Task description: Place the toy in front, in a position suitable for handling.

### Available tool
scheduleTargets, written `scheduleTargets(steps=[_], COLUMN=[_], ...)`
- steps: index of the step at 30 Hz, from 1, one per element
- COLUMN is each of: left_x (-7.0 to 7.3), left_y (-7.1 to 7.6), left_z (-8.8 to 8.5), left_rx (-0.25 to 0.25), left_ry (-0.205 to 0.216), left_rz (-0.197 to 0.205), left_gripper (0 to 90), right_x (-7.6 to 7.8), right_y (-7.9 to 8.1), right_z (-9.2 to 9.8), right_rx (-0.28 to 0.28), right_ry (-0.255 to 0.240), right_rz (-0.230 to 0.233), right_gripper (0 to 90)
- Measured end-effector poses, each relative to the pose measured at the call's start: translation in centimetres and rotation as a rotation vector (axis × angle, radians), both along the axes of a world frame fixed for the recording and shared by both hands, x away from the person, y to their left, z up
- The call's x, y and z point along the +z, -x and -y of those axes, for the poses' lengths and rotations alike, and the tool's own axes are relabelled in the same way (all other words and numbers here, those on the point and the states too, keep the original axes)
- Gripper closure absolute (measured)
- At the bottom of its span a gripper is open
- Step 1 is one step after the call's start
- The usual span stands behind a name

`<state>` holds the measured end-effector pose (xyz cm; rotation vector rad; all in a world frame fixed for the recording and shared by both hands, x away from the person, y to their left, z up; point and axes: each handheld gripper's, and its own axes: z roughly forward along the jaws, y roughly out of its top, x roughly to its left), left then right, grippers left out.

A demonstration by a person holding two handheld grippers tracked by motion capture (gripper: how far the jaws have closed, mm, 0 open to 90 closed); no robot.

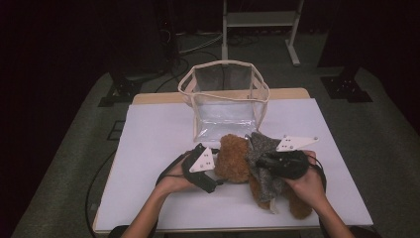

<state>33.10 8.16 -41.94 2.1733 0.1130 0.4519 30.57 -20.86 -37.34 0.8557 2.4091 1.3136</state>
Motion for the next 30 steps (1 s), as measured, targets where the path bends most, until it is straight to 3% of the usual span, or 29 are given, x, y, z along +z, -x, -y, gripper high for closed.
scheduleTargets(steps=[6,7,9,11,15,19,25,30], left_x=[-0.5,-0.5,-0.4,-0.1,0.8,2.2,2.4,2.4], left_y=[-0.6,-0.7,-0.7,-0.4,0.2,1.6,3.0,3.7], left_z=[1.7,2.1,2.1,2.1,1.7,1.3,0.4,-1.4], left_rx=[-0.006,0.023,0.03,0.01,-0.031,-0.039,-0.002,0.035], left_ry=[-0.036,-0.034,-0.028,-0.034,-0.012,-0.038,-0.074,-0.057], left_rz=[0.005,0.031,0.033,0.053,0.047,0.065,0.039,0.004], left_gripper=[7.0,15.0,24.2,34.3,42.7,44.3,45.0,45.0], right_x=[0.1,0.1,0.1,0.1,0.3,0.9,1.5,1.5], right_y=[-0.2,-0.3,-0.5,-0.7,-0.7,-0.5,-0.6,-0.8], right_z=[0.8,1.0,1.2,1.3,1.2,0.5,-1.6,-3.5], right_rx=[-0.006,0.0,-0.002,0.009,0.033,0.085,0.147,0.205], right_ry=[-0.016,-0.024,-0.03,-0.049,-0.087,-0.133,-0.123,-0.106], right_rz=[-0.011,-0.018,-0.02,-0.027,-0.031,-0.04,-0.034,-0.045], right_gripper=[70.2,70.1,70.1,70.0,70.2,70.3,70.3,70.2])
